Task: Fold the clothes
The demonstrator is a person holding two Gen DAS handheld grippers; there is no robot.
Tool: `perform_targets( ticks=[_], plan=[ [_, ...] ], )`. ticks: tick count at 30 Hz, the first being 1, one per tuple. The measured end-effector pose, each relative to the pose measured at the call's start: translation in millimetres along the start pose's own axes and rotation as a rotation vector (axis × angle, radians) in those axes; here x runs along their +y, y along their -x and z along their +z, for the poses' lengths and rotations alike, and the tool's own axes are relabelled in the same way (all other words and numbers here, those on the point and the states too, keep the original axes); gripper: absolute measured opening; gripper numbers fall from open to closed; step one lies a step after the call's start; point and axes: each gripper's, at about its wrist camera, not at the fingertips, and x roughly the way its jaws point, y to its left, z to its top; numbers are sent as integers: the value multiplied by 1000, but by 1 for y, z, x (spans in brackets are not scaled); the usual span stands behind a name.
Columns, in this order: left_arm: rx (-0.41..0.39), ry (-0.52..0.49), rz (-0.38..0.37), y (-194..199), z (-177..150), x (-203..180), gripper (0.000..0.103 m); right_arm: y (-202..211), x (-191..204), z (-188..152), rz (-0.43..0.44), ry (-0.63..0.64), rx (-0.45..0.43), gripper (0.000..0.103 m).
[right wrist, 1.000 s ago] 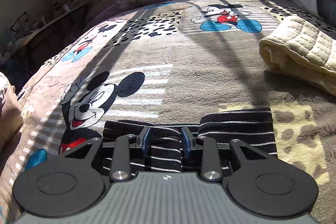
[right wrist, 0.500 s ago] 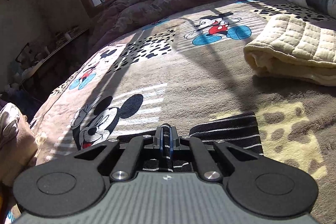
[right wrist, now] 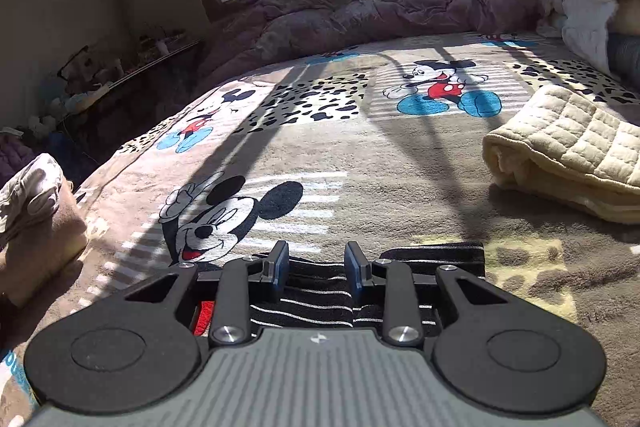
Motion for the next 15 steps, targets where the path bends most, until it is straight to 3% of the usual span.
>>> perform_targets(
  ticks=[4,9,12,15],
  plan=[
    [-73,11,89,25,1,3,63,51,5,-23,27,42,-19,31],
    [-201,-73,62,30,9,-18,62,122,-12,-78,38,-36,-52,31],
    [-150,-128,49,5,15,-31,62,152,-24,-115,9,-76,-55,32],
    [-47,-148,137,-22,17,-33,62,169,-30,-147,-35,-88,-35,32]
  ],
)
